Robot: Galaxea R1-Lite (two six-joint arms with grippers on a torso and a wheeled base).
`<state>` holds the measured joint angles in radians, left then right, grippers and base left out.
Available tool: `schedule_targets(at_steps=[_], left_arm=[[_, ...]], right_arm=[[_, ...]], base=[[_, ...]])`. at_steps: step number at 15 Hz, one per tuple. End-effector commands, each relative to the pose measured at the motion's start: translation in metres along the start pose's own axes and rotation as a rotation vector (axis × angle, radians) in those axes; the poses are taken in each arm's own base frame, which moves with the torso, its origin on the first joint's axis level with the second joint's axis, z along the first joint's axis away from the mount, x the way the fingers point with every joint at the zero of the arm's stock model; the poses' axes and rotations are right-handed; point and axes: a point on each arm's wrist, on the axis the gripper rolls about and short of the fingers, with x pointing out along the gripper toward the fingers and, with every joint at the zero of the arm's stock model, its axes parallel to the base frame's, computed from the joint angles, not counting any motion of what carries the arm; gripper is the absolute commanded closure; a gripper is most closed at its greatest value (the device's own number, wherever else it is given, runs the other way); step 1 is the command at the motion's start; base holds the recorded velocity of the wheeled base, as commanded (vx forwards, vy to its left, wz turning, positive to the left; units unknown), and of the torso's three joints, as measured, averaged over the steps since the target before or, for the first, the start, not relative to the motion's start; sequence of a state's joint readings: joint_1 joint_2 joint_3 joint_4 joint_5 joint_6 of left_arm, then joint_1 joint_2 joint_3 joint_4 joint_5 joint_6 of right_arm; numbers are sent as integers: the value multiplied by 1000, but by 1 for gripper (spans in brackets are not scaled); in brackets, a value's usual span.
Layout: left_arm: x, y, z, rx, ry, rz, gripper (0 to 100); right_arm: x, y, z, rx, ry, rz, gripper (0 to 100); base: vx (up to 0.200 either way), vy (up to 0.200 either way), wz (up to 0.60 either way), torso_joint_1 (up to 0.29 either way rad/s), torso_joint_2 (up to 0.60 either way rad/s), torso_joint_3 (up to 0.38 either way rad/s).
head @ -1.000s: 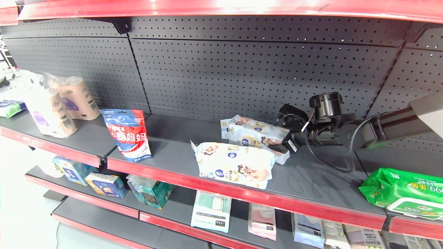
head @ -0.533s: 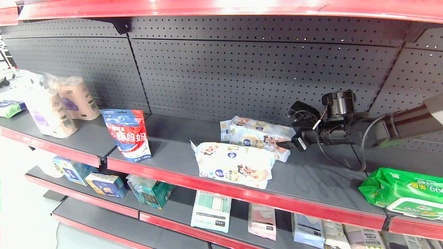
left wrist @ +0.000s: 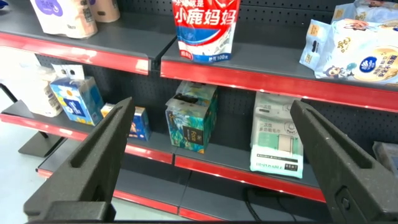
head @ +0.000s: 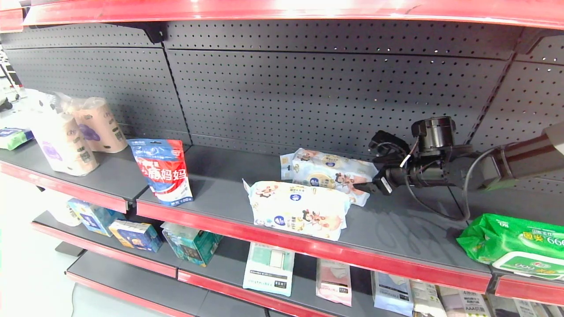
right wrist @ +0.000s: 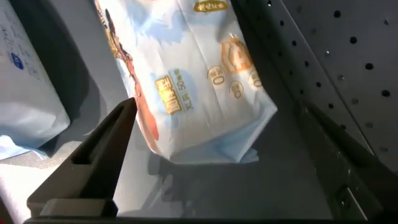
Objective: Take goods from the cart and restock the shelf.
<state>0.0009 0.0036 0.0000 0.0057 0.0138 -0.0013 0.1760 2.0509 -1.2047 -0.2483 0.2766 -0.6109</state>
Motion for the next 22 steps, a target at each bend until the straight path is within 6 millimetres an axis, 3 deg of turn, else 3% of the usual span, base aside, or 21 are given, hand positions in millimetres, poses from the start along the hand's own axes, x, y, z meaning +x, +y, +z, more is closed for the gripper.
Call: schedule_targets(at_steps=[1, 15, 17, 19, 22], left_arm=[[0, 0, 0, 0, 0, 2, 0], [0, 0, 0, 0, 0, 1, 0], [0, 0, 0, 0, 1, 1, 0], [0, 0, 0, 0, 1, 1, 0], [0, 0, 0, 0, 0, 1, 0]], right_arm=[[-3, -2, 2, 2, -5, -11, 0], [-7, -5, -5, 19, 44, -67, 0], [-14, -4, -9, 27, 55, -66, 0], [-33, -4, -18, 83, 76, -84, 0], [-46, -22, -30, 164, 115, -184, 0]], base=[[0, 0, 0, 0, 0, 0], [0, 0, 0, 0, 0, 0], [0, 0, 0, 0, 0, 0], [0, 0, 0, 0, 0, 0], [0, 0, 0, 0, 0, 0]])
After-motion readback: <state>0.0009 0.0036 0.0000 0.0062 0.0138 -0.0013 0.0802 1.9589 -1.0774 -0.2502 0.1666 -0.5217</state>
